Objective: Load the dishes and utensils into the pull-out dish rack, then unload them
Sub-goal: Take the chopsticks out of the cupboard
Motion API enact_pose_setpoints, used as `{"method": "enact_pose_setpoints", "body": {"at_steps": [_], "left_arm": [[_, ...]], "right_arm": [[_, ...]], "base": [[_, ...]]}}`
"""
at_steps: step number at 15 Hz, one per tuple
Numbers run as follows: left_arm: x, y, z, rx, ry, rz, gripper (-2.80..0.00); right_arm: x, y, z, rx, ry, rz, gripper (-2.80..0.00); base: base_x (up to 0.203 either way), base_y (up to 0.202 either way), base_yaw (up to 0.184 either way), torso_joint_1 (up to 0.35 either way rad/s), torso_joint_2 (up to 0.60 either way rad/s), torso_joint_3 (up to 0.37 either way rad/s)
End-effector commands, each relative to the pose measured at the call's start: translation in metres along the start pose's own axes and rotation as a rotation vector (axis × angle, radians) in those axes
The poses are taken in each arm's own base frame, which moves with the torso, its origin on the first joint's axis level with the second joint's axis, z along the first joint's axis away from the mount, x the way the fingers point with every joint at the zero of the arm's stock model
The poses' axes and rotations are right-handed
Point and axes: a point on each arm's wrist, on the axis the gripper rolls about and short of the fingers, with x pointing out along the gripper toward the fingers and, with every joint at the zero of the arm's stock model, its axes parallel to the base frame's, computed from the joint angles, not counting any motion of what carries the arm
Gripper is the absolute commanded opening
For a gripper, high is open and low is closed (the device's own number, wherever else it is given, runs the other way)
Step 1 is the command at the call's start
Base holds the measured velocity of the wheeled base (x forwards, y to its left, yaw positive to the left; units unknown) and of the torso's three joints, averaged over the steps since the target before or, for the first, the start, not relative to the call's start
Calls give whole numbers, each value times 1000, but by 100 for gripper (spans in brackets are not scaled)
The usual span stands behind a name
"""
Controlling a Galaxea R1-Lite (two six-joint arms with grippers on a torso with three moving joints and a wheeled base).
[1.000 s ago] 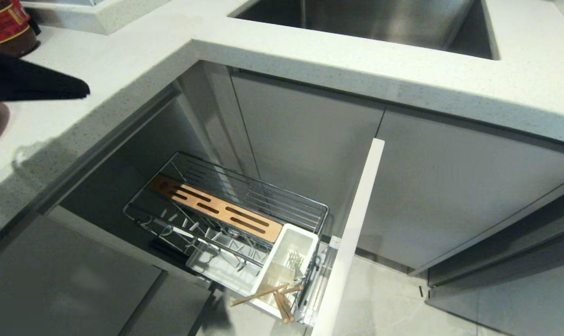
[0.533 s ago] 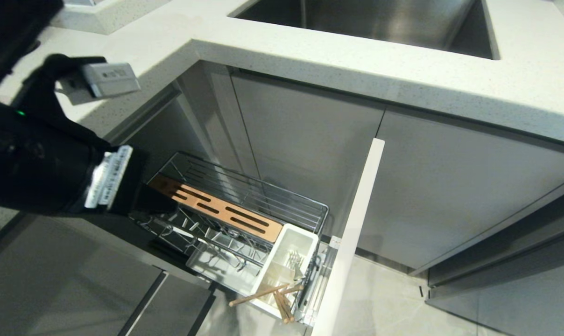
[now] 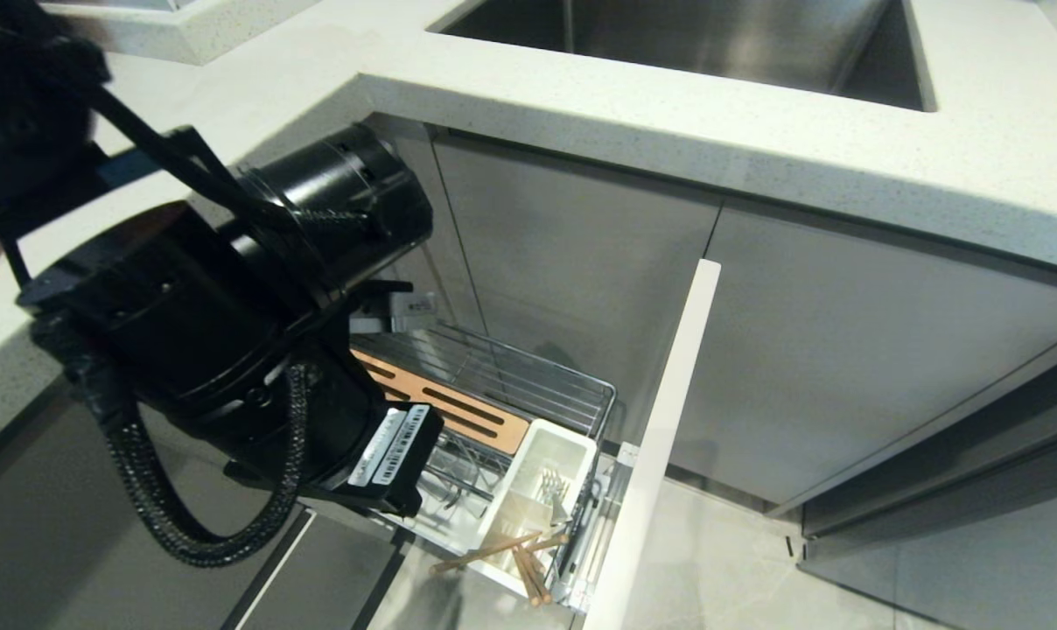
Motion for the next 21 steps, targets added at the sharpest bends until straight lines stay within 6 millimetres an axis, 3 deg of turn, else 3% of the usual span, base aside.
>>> {"method": "enact_pose_setpoints", "body": {"at_steps": [1,2,3,10,19,21], "left_arm": [[21,-1,9,8,79,45,-280],[28,1,12,29,107,59,-280],[36,1,15,33,133,66,0],[85,8,38,44,305,24,0],[127,24,45,9,540,-51,0],[127,26,48,-3,544,-75,0]], "right_arm": [[0,0,0,-1,1,-1,-280],[0,0,0,0,1,0,-280],[0,0,0,-1,1,0,-280],[0,0,0,0,1,0,-280],[0,0,0,0,1,0,-280],[0,0,0,0,1,0,-280]], "base": [[0,0,0,0,0,0],[0,0,0,0,0,0],[0,0,0,0,0,0],[0,0,0,0,0,0],[0,0,0,0,0,0],[0,0,0,0,0,0]]}}
